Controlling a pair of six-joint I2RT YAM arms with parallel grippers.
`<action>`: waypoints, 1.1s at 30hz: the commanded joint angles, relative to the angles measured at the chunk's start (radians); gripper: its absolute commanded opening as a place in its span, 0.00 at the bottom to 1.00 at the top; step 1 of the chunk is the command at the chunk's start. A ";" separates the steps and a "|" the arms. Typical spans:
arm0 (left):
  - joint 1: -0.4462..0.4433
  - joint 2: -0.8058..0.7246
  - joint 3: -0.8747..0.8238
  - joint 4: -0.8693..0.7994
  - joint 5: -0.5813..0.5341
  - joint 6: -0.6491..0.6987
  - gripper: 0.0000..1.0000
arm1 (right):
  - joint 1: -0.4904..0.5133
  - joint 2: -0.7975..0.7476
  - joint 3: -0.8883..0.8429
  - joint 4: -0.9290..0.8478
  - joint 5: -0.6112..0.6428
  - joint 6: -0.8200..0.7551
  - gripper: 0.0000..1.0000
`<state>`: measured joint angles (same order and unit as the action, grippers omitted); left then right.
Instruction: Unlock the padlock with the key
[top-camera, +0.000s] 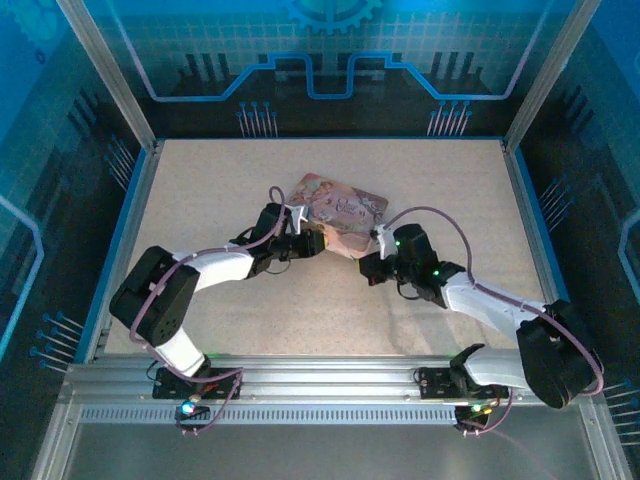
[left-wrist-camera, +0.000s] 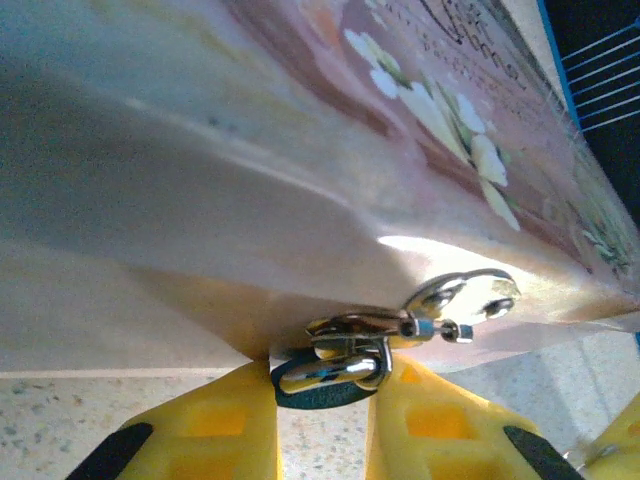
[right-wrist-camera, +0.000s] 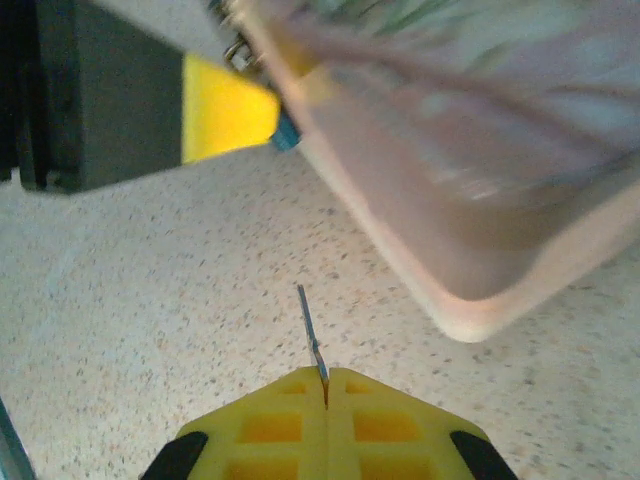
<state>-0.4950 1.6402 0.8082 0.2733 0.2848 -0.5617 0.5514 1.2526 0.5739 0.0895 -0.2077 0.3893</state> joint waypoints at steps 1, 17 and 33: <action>-0.011 -0.061 0.049 -0.008 0.024 -0.094 0.14 | 0.054 0.005 -0.023 0.111 0.072 -0.059 0.00; -0.021 -0.093 0.088 -0.065 0.040 -0.201 0.12 | 0.036 0.132 -0.020 0.263 0.106 -0.104 0.00; -0.023 -0.109 0.091 -0.065 0.033 -0.212 0.11 | -0.038 0.155 0.013 0.257 0.030 -0.129 0.00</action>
<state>-0.5087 1.5890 0.8524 0.1711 0.2970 -0.7624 0.4976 1.4334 0.5850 0.3248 -0.1562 0.2680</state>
